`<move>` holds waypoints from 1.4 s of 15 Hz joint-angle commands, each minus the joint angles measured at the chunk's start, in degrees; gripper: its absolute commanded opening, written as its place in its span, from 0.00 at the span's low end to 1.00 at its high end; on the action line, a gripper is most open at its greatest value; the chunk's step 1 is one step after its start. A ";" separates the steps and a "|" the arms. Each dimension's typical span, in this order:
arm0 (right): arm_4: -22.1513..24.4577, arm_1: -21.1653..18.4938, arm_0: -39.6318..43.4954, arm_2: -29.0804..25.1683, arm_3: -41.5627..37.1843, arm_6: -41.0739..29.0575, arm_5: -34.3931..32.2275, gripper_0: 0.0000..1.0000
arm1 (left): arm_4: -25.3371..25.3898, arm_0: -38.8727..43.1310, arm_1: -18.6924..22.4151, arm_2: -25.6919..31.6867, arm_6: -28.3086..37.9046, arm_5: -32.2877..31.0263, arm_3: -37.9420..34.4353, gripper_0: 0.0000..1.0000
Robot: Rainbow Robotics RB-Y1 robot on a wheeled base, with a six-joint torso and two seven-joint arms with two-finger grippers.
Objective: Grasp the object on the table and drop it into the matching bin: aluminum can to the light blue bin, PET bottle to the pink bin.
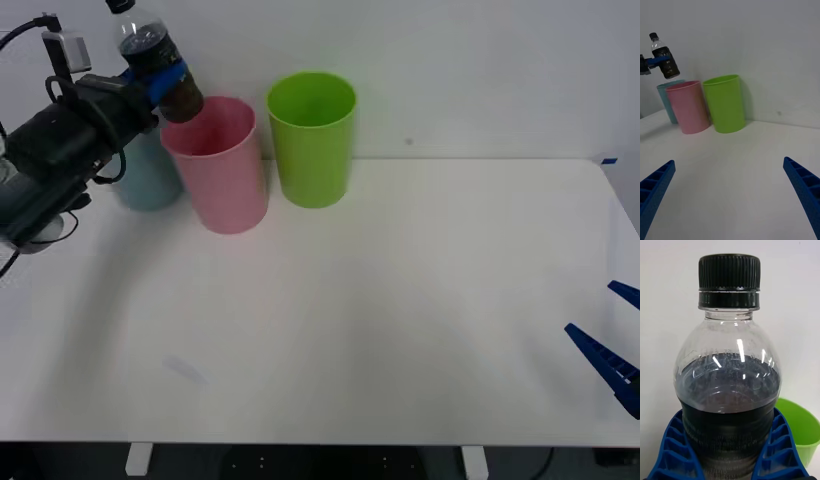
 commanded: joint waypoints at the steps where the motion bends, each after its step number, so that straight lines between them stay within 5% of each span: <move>1: 0.00 0.00 0.00 0.00 0.00 0.00 0.00 1.00 | -1.53 -0.50 -1.62 0.34 -0.25 0.38 0.36 0.00; 6: 0.00 0.00 0.00 0.00 0.00 0.00 0.00 1.00 | -1.79 -0.50 -1.71 0.25 -0.60 0.38 0.36 0.01; 7: 0.00 0.00 0.00 0.00 0.00 0.00 0.00 1.00 | -1.79 -0.59 -1.71 0.34 -0.60 0.47 0.36 0.10; 8: 0.00 0.00 0.00 0.00 0.00 0.00 0.00 1.00 | -1.70 -0.59 -1.71 0.34 -0.42 0.56 0.36 0.61; 9: 0.00 0.00 0.00 0.00 0.00 0.00 0.00 1.00 | -1.70 -0.77 -1.71 0.34 -0.51 0.65 0.36 1.00; 21: 0.00 0.00 0.00 0.00 0.00 0.00 0.00 1.00 | 0.58 0.90 -1.71 0.42 -0.69 0.03 -1.13 1.00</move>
